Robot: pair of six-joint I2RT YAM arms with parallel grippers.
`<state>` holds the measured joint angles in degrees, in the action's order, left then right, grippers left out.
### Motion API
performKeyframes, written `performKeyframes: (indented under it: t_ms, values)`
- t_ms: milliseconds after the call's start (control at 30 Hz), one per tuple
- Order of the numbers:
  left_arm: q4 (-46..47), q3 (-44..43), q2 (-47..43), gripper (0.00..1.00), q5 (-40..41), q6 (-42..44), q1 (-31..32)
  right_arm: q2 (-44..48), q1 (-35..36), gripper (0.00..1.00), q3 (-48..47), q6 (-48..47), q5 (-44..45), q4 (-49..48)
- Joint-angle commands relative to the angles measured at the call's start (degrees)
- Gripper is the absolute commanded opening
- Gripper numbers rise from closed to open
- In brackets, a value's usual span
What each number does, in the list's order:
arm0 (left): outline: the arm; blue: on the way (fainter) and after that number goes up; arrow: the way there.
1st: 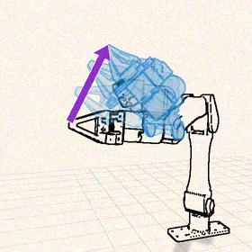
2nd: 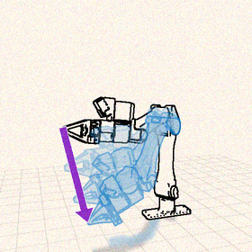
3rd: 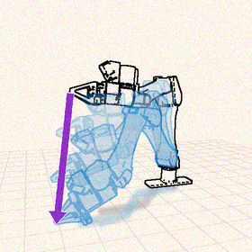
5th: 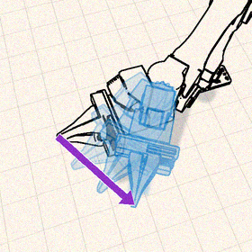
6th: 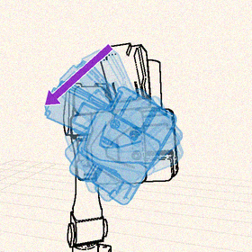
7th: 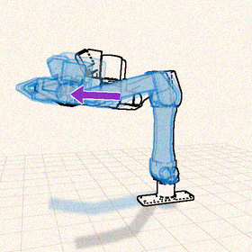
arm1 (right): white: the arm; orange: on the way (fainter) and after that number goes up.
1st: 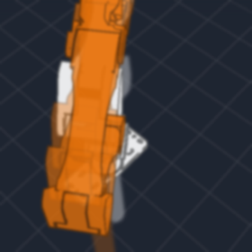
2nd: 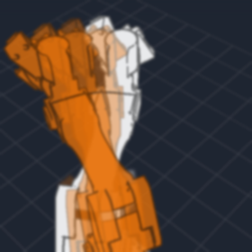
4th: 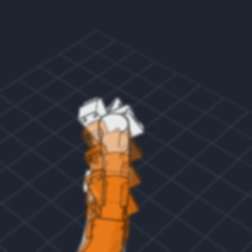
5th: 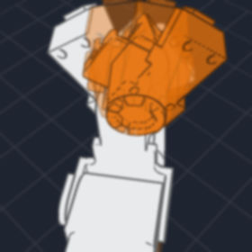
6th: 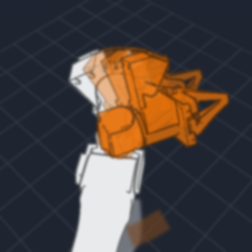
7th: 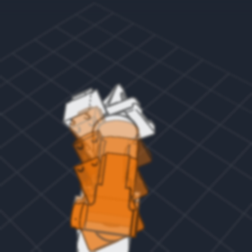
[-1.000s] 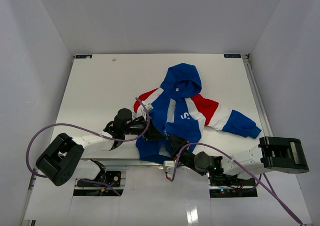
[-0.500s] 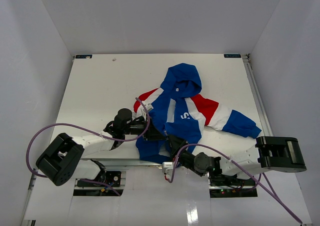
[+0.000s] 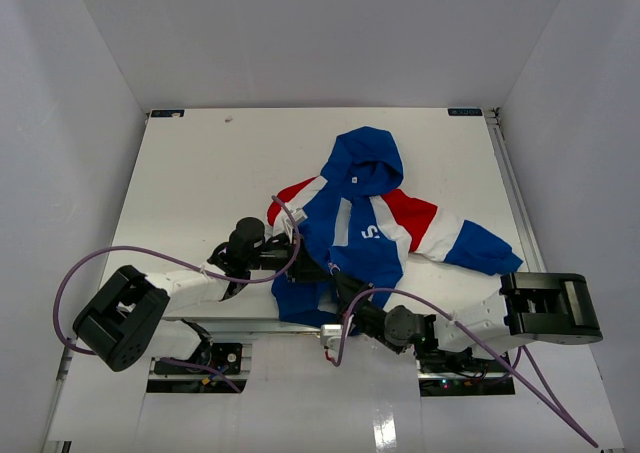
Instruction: Zip up the jacket
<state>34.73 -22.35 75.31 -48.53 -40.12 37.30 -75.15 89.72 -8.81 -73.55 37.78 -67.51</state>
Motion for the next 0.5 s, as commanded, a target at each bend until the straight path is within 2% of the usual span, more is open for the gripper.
performKeyframes:
  t_ms: [0, 167, 267, 367, 467]
  values:
    - [0.9, -1.5, -0.3, 0.00, -1.2, 0.1, -0.1, -0.1, 0.3, 0.14, -2.0, 0.4, 1.6, -5.7]
    - [0.5, -1.5, -0.3, 0.00, -1.0, 0.4, -0.1, 0.2, 0.3, 0.08, -3.2, 2.0, 3.1, -3.6]
    - [0.3, -1.3, -0.3, 0.00, -0.8, 0.7, -0.1, 0.4, 0.1, 0.08, -5.5, 5.7, 6.0, -2.0]
    - [-0.4, -1.3, -0.5, 0.00, -0.5, 1.3, -0.1, 1.8, -2.4, 0.08, -10.4, 15.3, 7.0, 7.0]
    - [-1.3, -1.2, -1.0, 0.00, 0.4, 1.7, -0.1, 4.8, -6.8, 0.08, -14.7, 27.6, 3.5, 14.8]
